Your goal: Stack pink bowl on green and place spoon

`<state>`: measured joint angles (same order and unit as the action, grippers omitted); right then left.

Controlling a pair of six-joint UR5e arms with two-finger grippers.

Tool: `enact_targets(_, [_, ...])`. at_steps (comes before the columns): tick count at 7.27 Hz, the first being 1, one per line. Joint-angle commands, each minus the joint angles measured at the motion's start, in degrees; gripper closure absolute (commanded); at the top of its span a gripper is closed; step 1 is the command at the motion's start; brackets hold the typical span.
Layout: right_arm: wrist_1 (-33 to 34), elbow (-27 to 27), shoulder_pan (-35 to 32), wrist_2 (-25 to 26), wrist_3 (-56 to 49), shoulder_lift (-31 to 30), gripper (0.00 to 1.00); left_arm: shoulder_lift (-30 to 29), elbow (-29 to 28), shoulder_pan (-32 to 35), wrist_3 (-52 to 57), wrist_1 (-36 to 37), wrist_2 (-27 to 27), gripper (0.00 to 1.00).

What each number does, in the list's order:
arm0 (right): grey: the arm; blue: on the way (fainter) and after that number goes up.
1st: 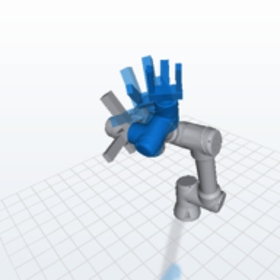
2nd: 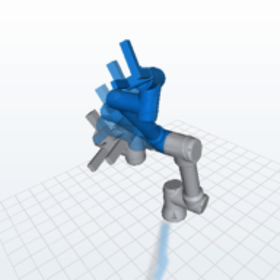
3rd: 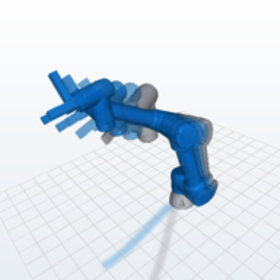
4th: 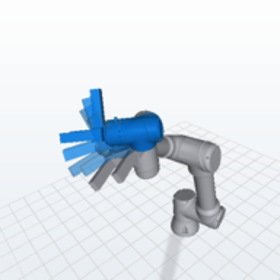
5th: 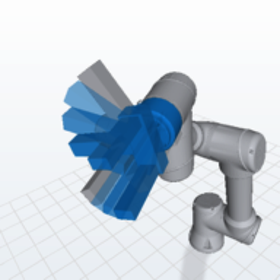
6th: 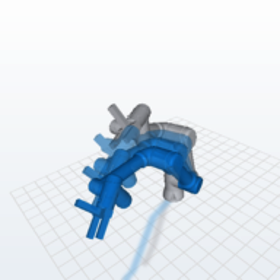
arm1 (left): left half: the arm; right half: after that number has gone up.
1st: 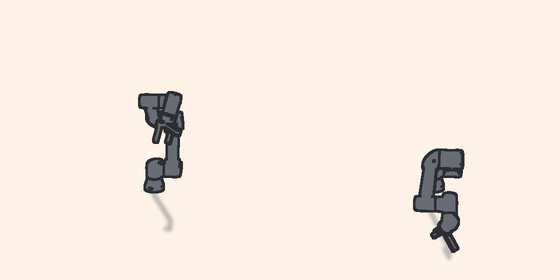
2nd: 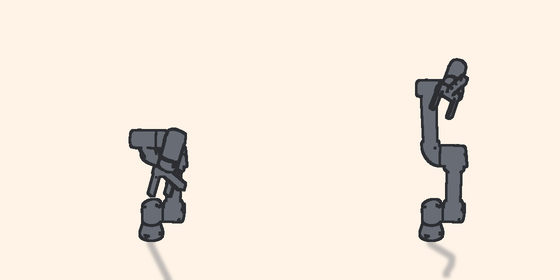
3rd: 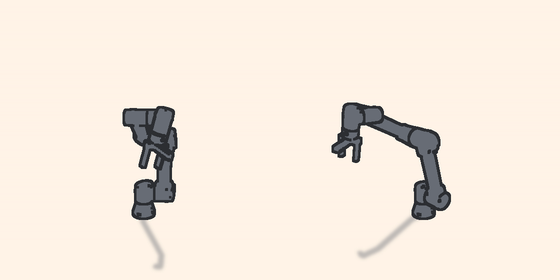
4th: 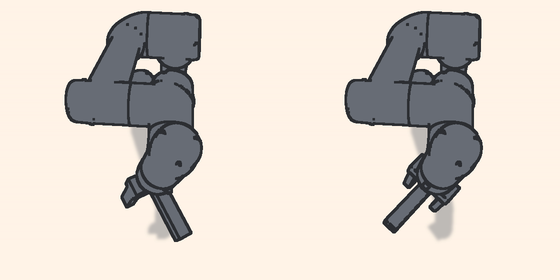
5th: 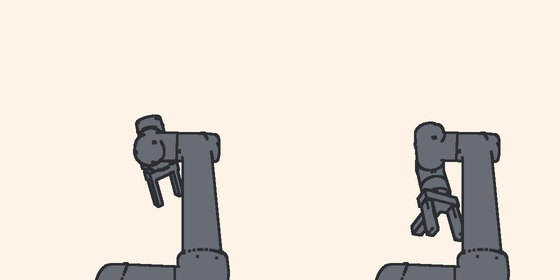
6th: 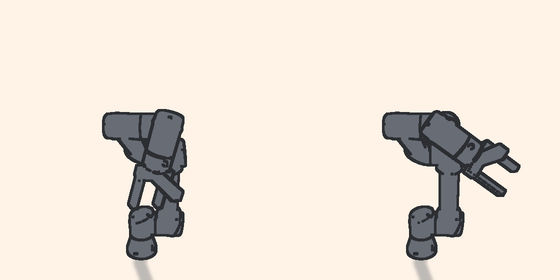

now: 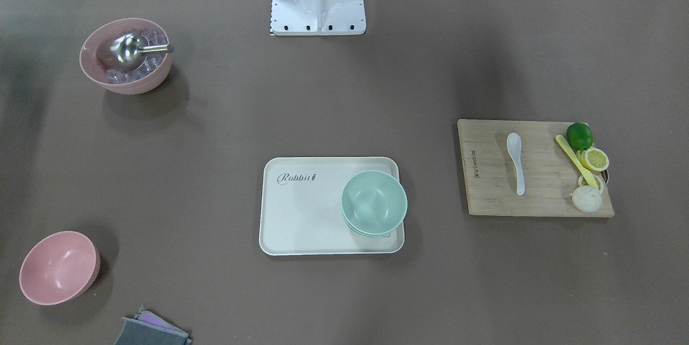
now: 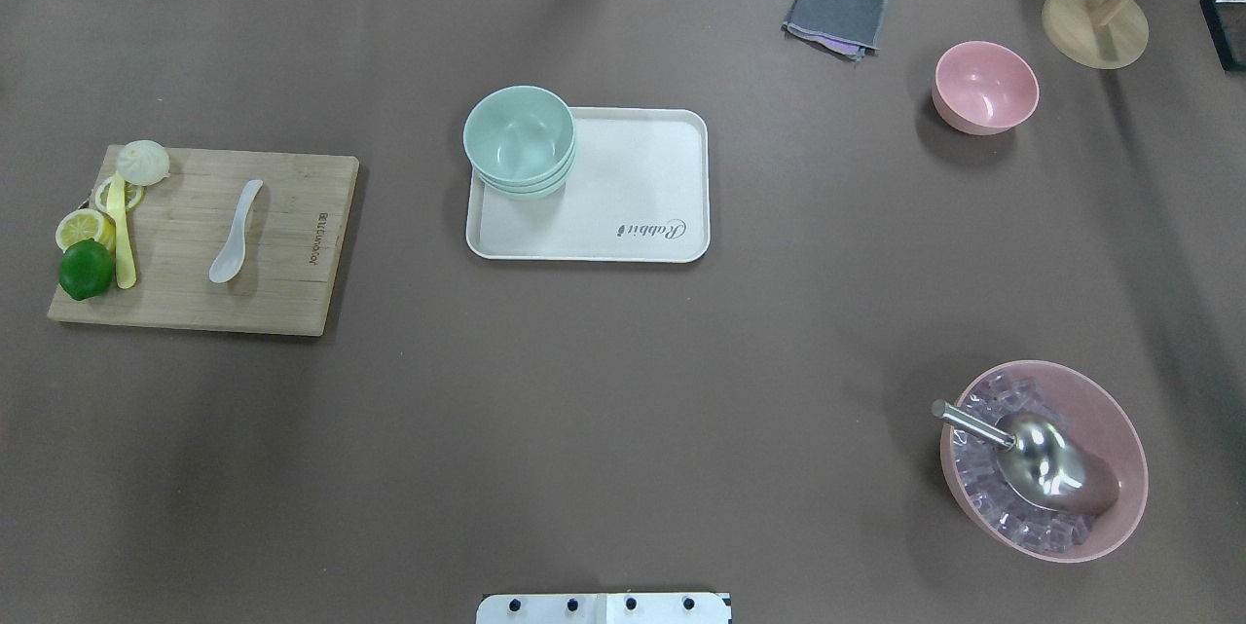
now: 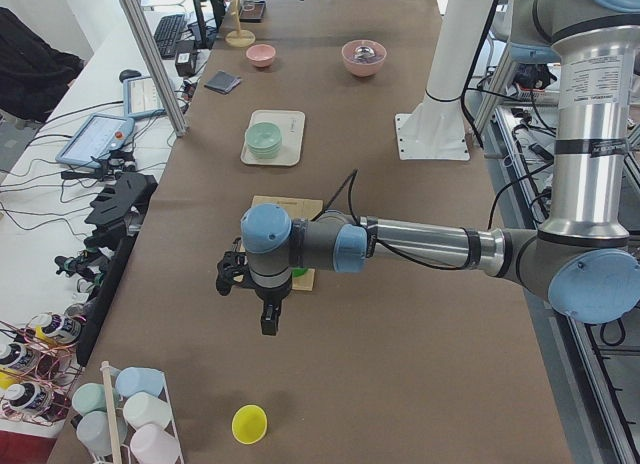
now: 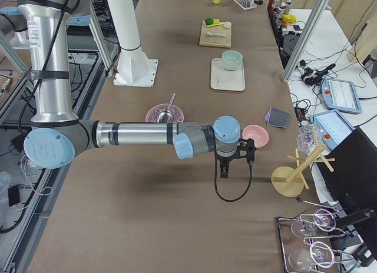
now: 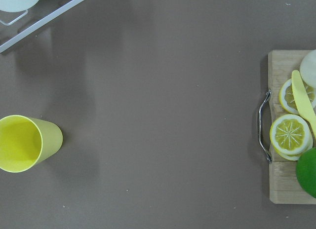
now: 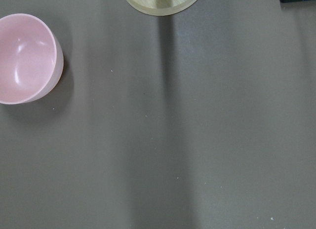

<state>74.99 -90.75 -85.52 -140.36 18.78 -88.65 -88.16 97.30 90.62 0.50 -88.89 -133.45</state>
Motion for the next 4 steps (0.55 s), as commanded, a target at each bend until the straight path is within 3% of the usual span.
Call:
enact_targets(1, [-0.1,0.0,0.0,0.1,-0.1,0.1,0.00,-0.2,-0.1,0.0,-0.2,0.1,-0.1,0.02])
enact_targets(4, [-0.2,0.1,0.0,0.1,-0.1,0.1,0.00,-0.2,-0.4,-0.1,-0.2,0.0,-0.1,0.02])
